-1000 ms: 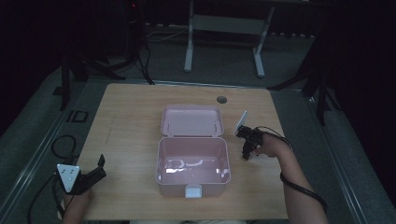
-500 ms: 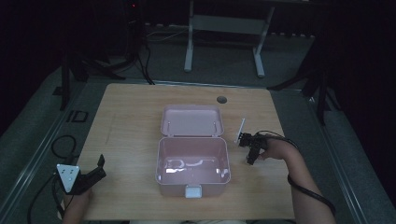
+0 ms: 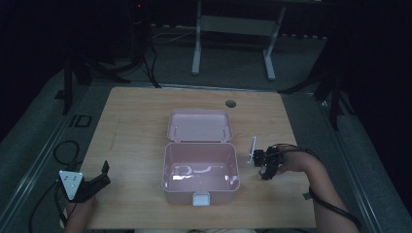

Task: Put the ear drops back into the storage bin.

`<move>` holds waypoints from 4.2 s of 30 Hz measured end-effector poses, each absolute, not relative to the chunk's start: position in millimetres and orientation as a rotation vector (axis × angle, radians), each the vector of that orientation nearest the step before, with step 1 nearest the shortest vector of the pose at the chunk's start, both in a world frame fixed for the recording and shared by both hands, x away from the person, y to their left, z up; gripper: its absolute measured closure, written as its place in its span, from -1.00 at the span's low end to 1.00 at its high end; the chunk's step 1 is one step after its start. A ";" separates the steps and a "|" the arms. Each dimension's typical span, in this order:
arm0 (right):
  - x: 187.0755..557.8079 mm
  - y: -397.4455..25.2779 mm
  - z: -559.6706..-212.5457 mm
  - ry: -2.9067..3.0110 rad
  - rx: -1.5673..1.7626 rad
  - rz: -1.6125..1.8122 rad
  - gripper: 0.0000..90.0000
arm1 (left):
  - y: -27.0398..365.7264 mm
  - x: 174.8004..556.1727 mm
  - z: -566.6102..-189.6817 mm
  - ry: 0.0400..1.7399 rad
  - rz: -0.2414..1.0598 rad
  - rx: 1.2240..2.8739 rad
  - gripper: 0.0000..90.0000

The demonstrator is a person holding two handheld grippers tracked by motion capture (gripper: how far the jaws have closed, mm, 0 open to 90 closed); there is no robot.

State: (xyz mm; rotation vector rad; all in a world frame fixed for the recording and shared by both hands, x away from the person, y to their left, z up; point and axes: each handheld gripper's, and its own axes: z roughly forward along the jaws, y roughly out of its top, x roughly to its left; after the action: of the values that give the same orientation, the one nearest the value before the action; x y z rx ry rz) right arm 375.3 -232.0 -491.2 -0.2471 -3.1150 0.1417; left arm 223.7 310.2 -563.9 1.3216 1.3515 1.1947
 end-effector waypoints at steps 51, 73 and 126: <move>338.7 -193.3 -399.9 -3.161 0.072 0.199 0.32 | 312.0 223.0 -564.1 1.362 1.190 1.310 -0.95; 329.1 -147.7 -367.8 -3.190 0.157 0.159 0.32 | 312.1 223.0 -564.1 1.360 1.189 1.311 -0.95; 325.9 -70.7 -459.5 -3.062 0.388 0.210 0.32 | 312.0 222.9 -564.0 1.352 1.184 1.314 -0.95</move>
State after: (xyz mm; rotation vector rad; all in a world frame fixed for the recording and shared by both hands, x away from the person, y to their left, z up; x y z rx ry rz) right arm 325.9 -70.7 -459.5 0.3884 -3.0625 0.2100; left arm 222.9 312.0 -564.0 1.3137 1.3516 1.1844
